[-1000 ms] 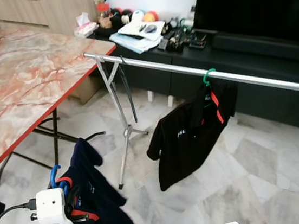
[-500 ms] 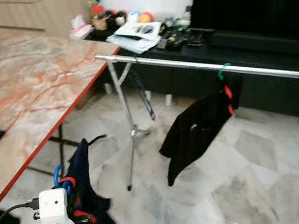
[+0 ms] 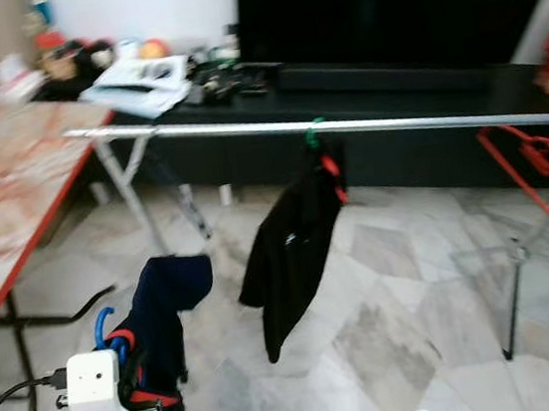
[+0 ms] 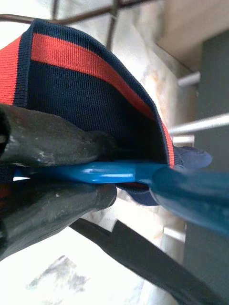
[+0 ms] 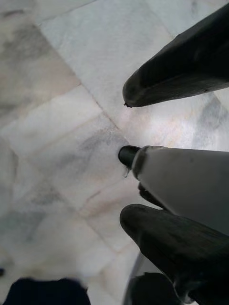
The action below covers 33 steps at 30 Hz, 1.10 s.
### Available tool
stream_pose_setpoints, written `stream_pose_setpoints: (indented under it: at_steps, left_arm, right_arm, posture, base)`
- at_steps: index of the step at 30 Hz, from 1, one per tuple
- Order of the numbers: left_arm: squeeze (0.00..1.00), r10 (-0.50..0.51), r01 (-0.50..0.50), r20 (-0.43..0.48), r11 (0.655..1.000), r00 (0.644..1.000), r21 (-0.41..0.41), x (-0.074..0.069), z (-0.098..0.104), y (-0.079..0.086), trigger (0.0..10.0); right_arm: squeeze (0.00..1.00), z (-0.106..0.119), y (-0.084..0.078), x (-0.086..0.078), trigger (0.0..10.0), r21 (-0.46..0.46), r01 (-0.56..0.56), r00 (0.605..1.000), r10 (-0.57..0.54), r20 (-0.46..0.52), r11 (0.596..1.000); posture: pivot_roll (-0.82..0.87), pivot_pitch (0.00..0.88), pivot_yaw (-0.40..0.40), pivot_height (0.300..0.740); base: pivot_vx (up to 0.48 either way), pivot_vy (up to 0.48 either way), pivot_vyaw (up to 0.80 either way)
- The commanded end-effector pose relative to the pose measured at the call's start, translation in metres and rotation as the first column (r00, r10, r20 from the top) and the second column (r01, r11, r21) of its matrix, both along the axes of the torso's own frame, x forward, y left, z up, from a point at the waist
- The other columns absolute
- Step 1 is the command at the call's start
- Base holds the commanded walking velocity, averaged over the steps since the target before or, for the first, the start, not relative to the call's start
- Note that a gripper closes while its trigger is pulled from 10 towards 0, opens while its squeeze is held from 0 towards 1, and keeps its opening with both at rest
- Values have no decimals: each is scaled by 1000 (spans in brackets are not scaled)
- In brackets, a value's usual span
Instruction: Hang hanger
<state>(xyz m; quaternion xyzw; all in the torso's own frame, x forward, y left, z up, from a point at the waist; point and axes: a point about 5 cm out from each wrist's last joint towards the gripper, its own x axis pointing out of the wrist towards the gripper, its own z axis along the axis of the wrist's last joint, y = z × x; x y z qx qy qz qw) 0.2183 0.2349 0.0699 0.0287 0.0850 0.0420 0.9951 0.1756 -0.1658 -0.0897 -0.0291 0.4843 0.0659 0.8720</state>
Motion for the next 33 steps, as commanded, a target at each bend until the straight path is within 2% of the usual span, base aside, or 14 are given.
stream_pose_setpoints:
  at_steps: [1, 12, 20, 33]
  left_arm:
    - [0, -27, 27, 52, 1000, 998, -5, 5, 9, -5, 10000]
    - [0, -29, 29, 51, 1000, 998, 1, 6, 10, -4, 10000]
    - [0, -29, 29, 53, 1000, 998, 2, 5, 11, -3, 10000]
    - [0, -31, 31, 54, 1000, 998, -2, 5, 11, -4, 10000]
  right_arm:
    - [0, -3, -8, -7, 10000, -20, 12, 1000, -12, -25, 1000]
    - [0, -2, -7, -6, 10000, -12, 33, 999, -33, -13, 999]
    - [0, -1, -6, -4, 10000, -1, 37, 999, -37, 2, 999]
    - [0, -1, -7, -4, 10000, -9, 51, 999, -51, 5, 999]
  posture:
    - [33, 85, -12, 740]
    - [34, 98, -8, 740]
    - [32, 105, -7, 740]
    - [27, 114, -5, 740]
  base:
    - [0, 0, -800]
    - [0, 0, -791]
    - [0, 0, 0]
    - [-302, 0, 0]
